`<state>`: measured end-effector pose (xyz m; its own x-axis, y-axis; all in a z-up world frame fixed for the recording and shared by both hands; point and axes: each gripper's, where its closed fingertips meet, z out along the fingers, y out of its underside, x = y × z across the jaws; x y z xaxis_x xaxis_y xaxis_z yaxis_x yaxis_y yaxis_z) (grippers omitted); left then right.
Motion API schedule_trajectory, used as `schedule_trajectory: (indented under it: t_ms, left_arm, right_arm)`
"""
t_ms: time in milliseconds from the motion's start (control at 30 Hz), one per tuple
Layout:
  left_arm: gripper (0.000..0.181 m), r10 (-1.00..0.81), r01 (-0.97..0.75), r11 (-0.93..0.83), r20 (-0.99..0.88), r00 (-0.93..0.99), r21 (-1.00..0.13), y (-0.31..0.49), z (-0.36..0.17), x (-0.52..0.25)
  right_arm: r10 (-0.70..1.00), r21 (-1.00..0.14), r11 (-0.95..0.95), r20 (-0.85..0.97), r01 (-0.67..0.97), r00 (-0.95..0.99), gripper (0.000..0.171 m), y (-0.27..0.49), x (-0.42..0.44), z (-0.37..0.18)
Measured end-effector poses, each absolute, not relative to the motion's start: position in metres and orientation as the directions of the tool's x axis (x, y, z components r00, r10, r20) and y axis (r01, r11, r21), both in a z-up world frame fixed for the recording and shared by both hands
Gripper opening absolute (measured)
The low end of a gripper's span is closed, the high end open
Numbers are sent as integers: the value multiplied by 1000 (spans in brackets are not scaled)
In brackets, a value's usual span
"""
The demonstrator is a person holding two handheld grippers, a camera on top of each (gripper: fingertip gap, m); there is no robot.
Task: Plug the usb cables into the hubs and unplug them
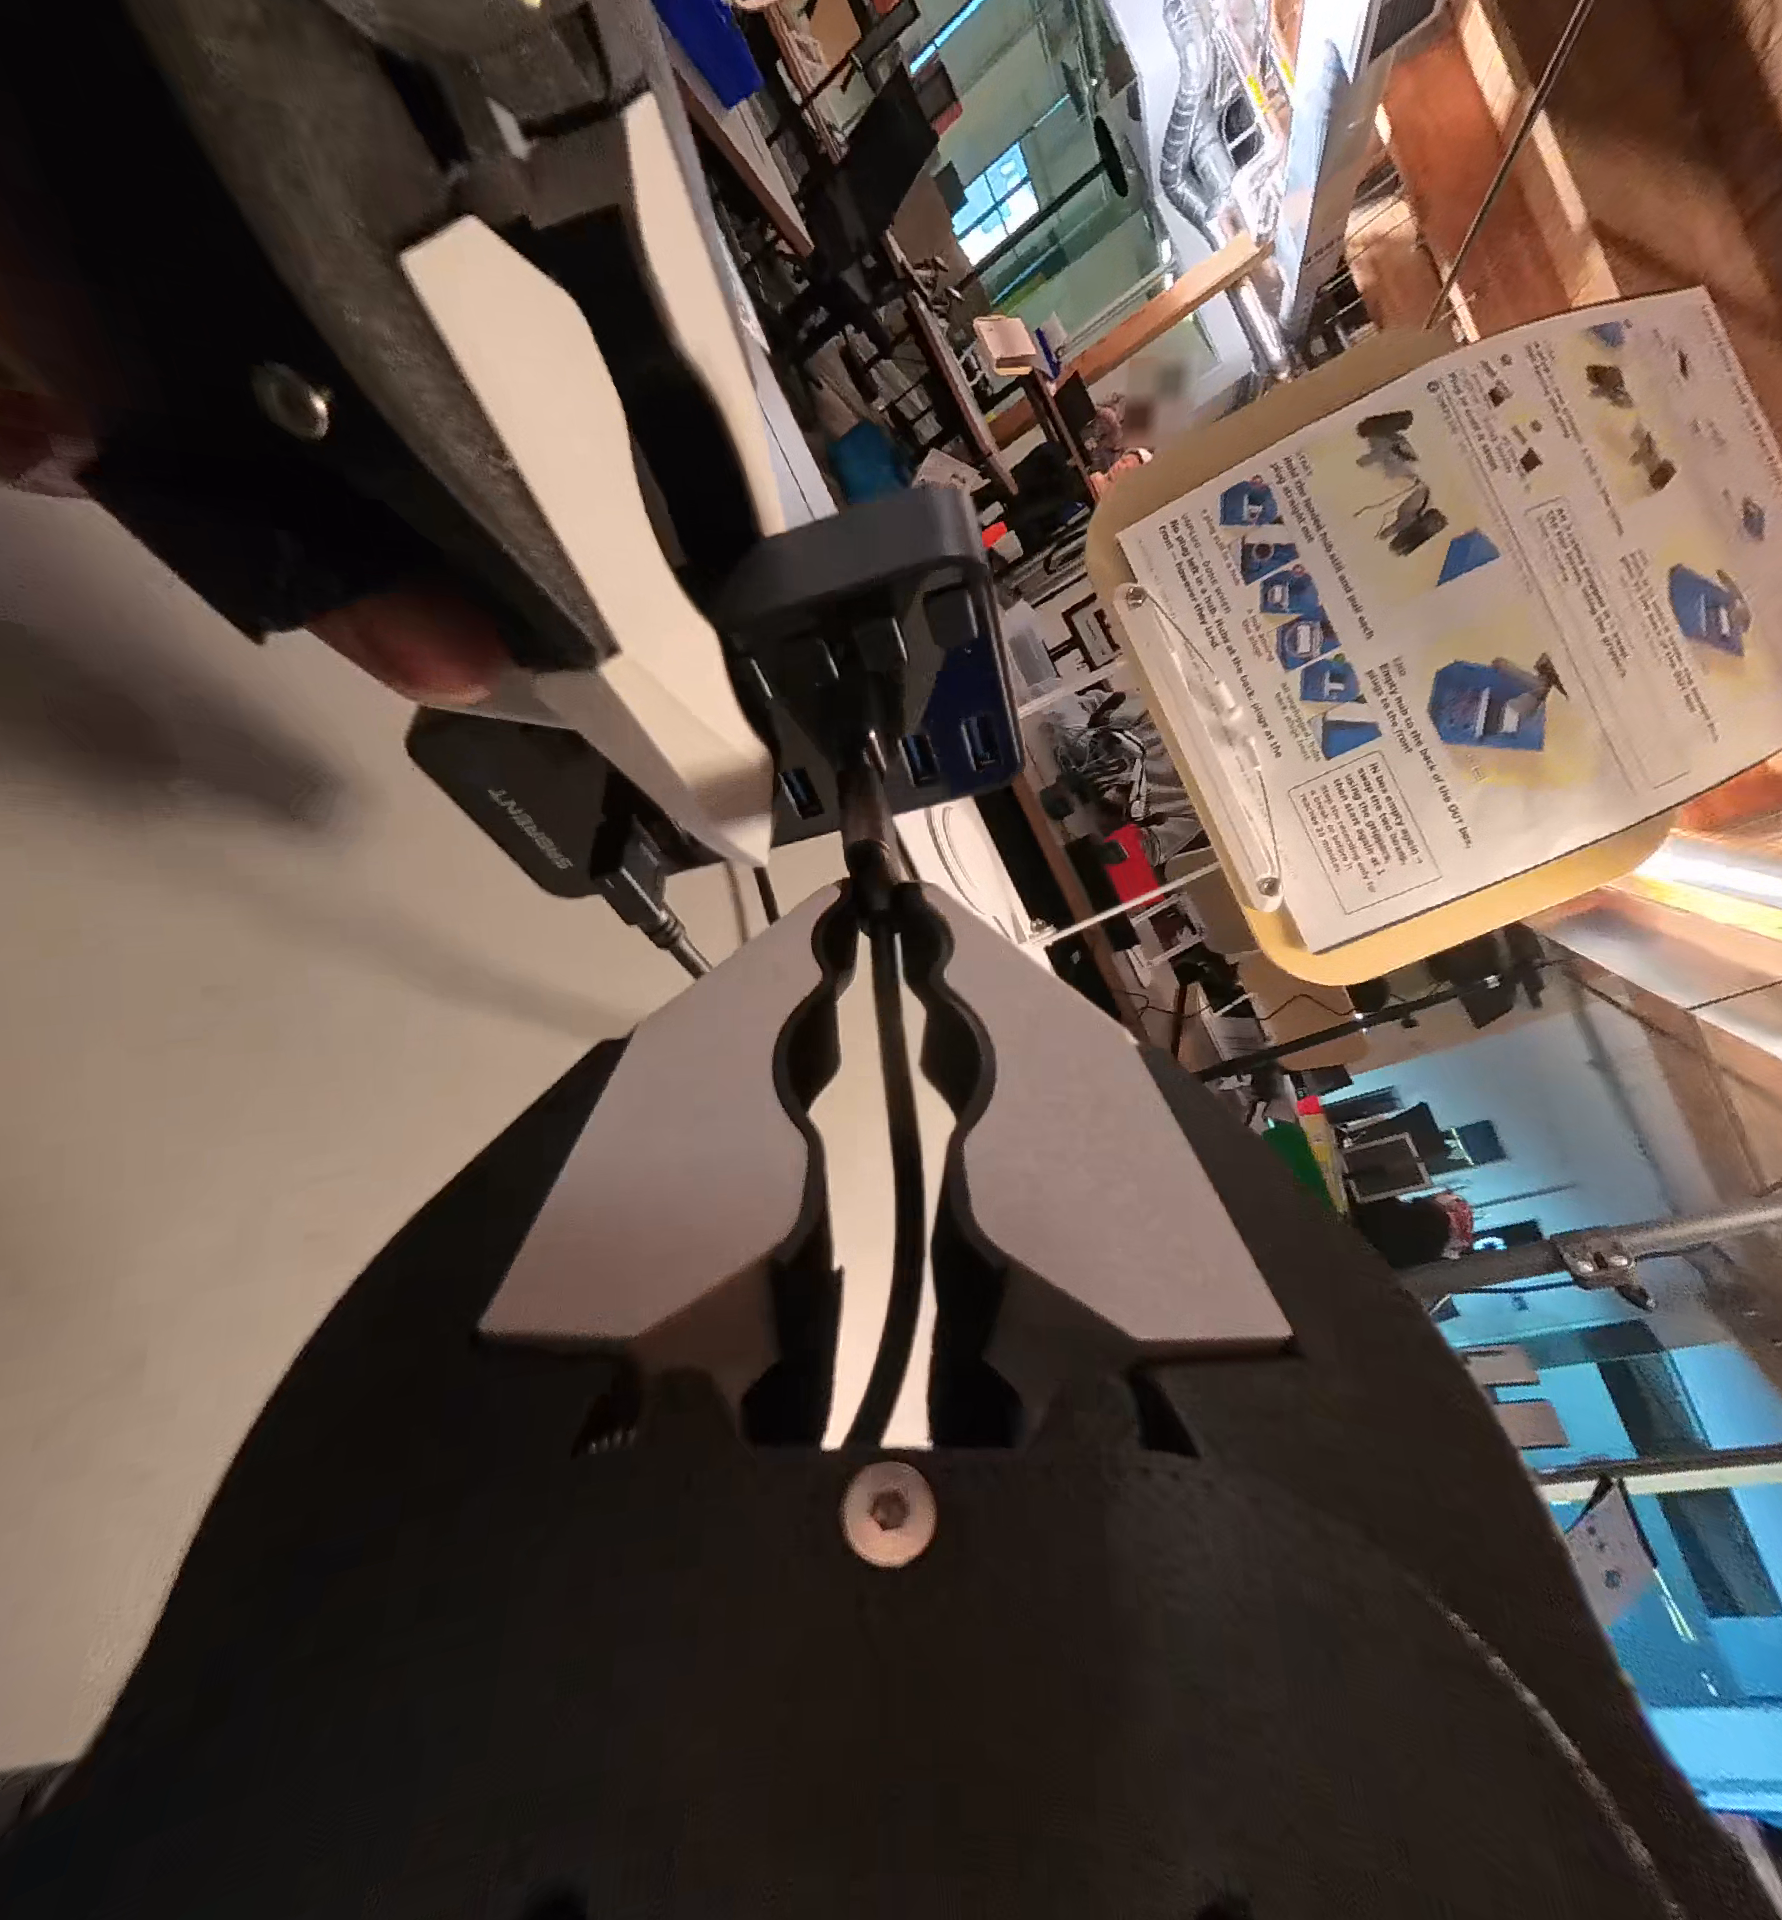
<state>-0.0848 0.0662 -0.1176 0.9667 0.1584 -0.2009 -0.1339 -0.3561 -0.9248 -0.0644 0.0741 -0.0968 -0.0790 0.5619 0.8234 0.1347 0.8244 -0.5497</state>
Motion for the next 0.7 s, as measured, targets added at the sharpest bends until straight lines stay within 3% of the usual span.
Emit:
schedule_trajectory:
  t_ms: [200, 400, 633, 700]
  left_arm:
    - [28, 219, -250, -288, -318, 922, -924, 65, -102, -89]
    - [28, 249, -271, -261, -335, 909, -927, 61, -94, -94]
    - [33, 241, -345, -238, -399, 884, -908, 63, -89, -86]
    - [33, 234, -363, -239, -416, 879, -901, 65, -89, -83]
  right_arm:
    - [702, -691, 712, 702, 125, -122, 10, 71, -61, -97]
    - [861, -861, 483, 433, 162, -267, 20, 64, -55, -100]
    - [920, -930, 309, 238, 201, -312, 16, 62, -53, -94]
    - [927, -936, 287, 218, 204, -305, 9, 63, -53, -92]
